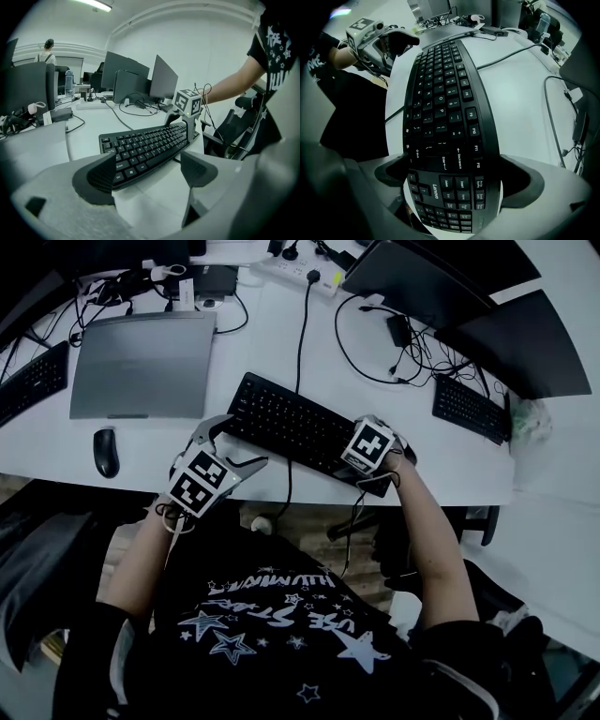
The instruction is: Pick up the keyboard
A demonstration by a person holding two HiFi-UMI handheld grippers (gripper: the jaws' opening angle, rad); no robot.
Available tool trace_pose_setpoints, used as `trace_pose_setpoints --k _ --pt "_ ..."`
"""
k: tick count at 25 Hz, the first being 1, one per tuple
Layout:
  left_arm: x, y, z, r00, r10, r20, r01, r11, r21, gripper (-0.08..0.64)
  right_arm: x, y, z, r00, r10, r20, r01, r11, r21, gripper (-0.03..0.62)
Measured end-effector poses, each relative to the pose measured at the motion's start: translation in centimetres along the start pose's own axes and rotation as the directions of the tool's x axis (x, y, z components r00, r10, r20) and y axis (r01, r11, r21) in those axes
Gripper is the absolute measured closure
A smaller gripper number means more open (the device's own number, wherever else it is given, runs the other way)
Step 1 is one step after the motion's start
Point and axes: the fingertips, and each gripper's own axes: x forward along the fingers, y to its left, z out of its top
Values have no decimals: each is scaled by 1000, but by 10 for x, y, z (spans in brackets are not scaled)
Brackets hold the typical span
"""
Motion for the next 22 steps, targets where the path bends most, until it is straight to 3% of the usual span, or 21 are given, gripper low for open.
trace_pose_setpoints --k 4,7,13,18,22 --pt "5 -4 4 1000 0 -6 0 1000 30 137 -4 0 -1 998 -57 38 58 998 -11 18" --pt "8 -3 11 1000 13 -16 -12 996 93 137 -12 5 4 990 -124 60 126 992 -22 20" --pt "24 -3 42 998 16 -59 1 963 271 137 -30 12 7 939 -320 125 326 945 -30 18" --pt "39 -9 66 985 -14 -174 90 895 436 137 -41 21 5 855 -490 172 500 866 -20 18" --pt "49 -22 75 951 -45 -307 213 813 541 137 -48 27 5 783 -587 204 604 797 -22 18"
